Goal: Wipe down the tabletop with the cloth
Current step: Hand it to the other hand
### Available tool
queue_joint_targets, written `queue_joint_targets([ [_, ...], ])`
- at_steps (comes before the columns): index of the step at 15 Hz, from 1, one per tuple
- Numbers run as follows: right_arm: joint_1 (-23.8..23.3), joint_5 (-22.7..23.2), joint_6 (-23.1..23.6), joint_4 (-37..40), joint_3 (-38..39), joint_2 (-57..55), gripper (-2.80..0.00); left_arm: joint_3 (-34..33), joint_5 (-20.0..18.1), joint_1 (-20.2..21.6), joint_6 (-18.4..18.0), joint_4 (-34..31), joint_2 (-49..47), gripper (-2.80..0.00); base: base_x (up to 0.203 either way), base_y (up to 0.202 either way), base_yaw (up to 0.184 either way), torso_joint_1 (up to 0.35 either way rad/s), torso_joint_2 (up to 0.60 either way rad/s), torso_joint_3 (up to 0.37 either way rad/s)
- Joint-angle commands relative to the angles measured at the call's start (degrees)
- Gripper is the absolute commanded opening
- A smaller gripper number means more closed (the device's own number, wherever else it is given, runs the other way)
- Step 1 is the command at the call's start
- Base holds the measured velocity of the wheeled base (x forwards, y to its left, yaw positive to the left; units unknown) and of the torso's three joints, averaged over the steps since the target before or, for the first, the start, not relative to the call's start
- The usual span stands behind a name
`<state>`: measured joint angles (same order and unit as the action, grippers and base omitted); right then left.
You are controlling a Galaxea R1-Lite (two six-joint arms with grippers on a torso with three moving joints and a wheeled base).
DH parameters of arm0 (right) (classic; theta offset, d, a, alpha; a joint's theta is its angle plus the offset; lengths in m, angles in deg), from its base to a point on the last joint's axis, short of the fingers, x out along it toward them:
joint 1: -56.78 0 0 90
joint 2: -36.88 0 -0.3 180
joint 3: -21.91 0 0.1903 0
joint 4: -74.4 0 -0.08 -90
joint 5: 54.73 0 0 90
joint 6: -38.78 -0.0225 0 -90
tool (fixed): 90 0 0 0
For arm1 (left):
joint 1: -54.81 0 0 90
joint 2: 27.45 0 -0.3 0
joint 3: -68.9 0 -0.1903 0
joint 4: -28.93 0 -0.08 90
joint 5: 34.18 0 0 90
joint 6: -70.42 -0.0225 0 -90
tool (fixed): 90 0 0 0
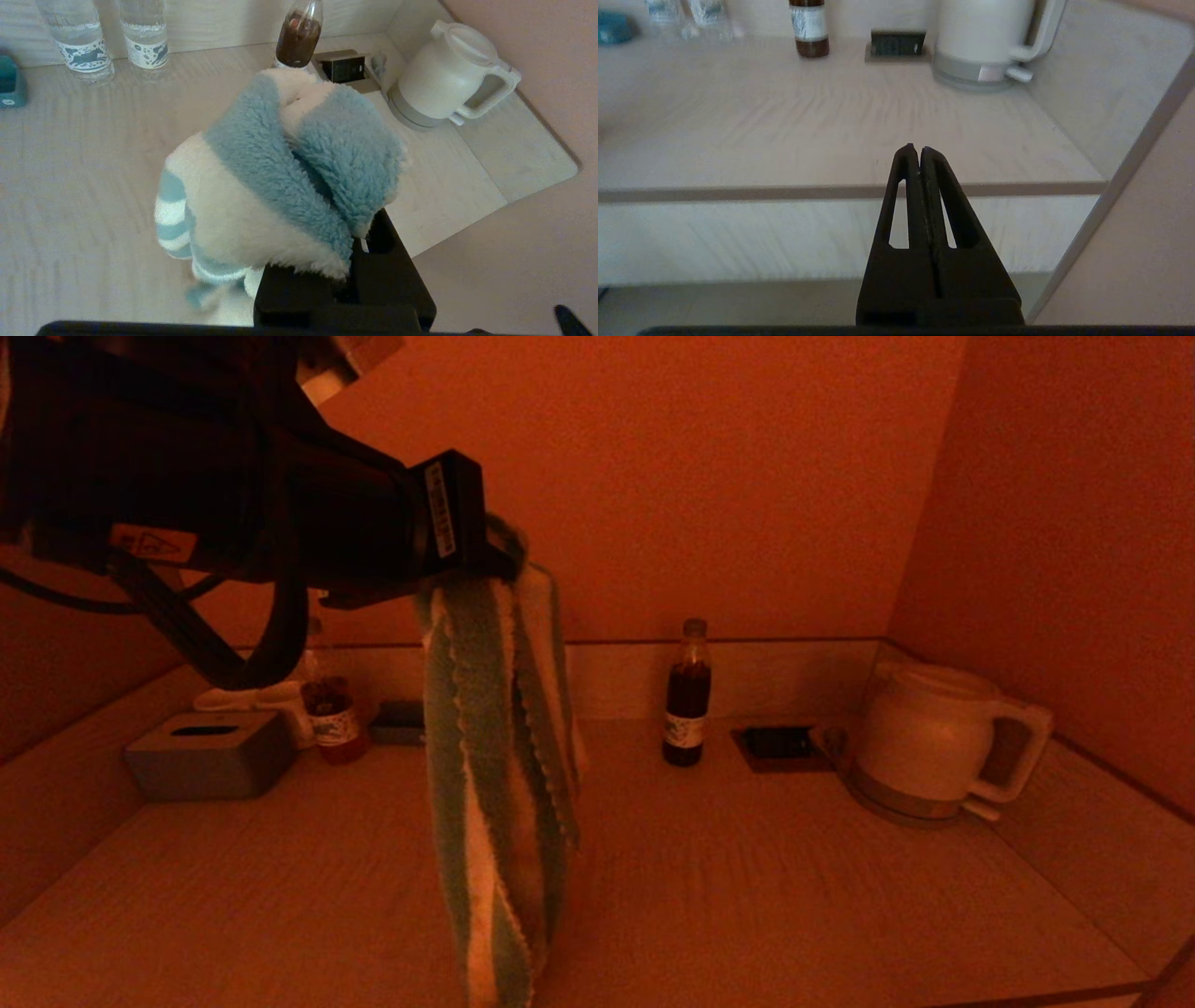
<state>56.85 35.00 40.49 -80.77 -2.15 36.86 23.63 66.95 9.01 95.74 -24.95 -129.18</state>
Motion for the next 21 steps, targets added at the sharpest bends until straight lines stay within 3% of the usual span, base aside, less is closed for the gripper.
queue_joint_targets([
  [1,0.01,0.35,0.31,0.79,-0.57,-0.15,-2.80,0.06,-0.55,0.01,-0.20,0.11,0.22,-2.80,0.000,0.000,0.000,0.000,0.00,0.000],
  [3,0.01,1.26,0.50,2.85,-4.41,-0.69,-2.80,0.08,-0.76,0.01,-0.36,0.19,-0.05,-2.80,0.000,0.000,0.000,0.000,0.00,0.000],
  [7,0.09,7.10,-4.76,4.98,-17.68,-12.20,-2.80,0.00,-1.02,0.01,-0.27,0.08,-0.11,-2.80,0.000,0.000,0.000,0.000,0.00,0.000],
  [11,0.43,18.91,-11.68,4.78,-27.17,-28.04,-2.80,0.07,-1.56,-0.08,-0.33,0.45,-0.09,-2.80,0.000,0.000,0.000,0.000,0.00,0.000],
  [15,0.86,31.00,-13.26,1.77,-35.35,-49.03,-2.80,0.26,-2.43,-0.08,-1.24,0.72,-0.39,-2.80,0.000,0.000,0.000,0.000,0.00,0.000],
  [16,1.76,33.16,-13.43,1.32,-37.84,-53.57,-2.80,0.26,-4.54,-0.08,-1.59,2.91,0.02,-2.80,0.000,0.000,0.000,0.000,0.00,0.000],
  [17,3.48,34.61,-13.54,1.00,-40.55,-58.55,-2.80,0.31,-6.63,-0.02,-3.00,5.89,0.46,-2.80,0.000,0.000,0.000,0.000,0.00,0.000],
  [20,9.33,37.13,-13.82,0.42,-47.67,-66.21,-2.80,0.35,-7.04,0.05,-6.18,7.91,0.96,-2.80,0.000,0.000,0.000,0.000,0.00,0.000],
  [21,11.10,37.15,-13.90,0.48,-50.36,-68.91,-2.80,0.35,-7.08,0.09,-9.21,10.10,1.40,-2.80,0.000,0.000,0.000,0.000,0.00,0.000],
])
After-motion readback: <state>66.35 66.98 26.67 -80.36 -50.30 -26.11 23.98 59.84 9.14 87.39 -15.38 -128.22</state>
